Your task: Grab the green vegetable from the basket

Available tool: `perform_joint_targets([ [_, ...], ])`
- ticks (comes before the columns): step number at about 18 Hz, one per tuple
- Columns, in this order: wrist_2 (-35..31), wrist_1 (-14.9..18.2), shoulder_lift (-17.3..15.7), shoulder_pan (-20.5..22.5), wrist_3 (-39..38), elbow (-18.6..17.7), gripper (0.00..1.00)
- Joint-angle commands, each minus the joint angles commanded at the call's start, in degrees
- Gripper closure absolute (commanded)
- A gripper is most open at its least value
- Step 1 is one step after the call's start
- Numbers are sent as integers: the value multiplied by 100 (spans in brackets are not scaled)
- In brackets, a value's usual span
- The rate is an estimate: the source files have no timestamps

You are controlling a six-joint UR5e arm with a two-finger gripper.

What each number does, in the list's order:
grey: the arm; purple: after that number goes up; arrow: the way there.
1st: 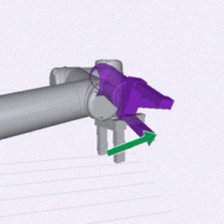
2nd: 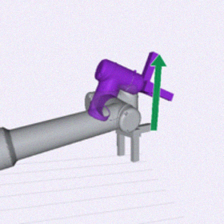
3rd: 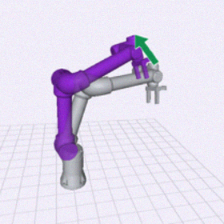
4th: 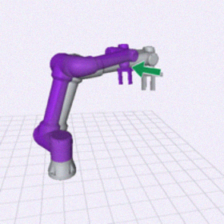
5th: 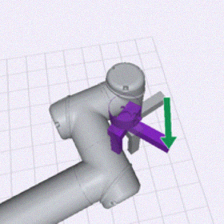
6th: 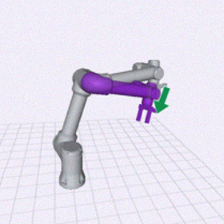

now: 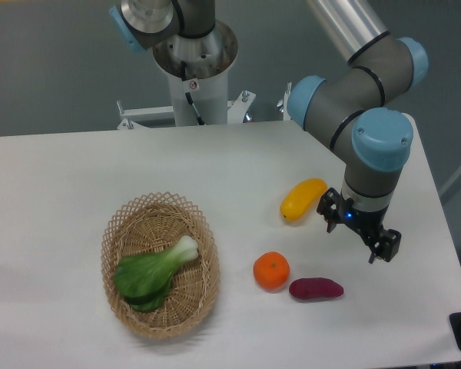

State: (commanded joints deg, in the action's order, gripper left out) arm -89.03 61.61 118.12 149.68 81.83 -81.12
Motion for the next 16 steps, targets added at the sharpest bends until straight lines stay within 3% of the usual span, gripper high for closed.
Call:
perform_joint_targets([
  [11, 44, 61, -70, -70, -17, 0, 0],
  [16, 9, 61, -88, -570, -956, -53, 0],
])
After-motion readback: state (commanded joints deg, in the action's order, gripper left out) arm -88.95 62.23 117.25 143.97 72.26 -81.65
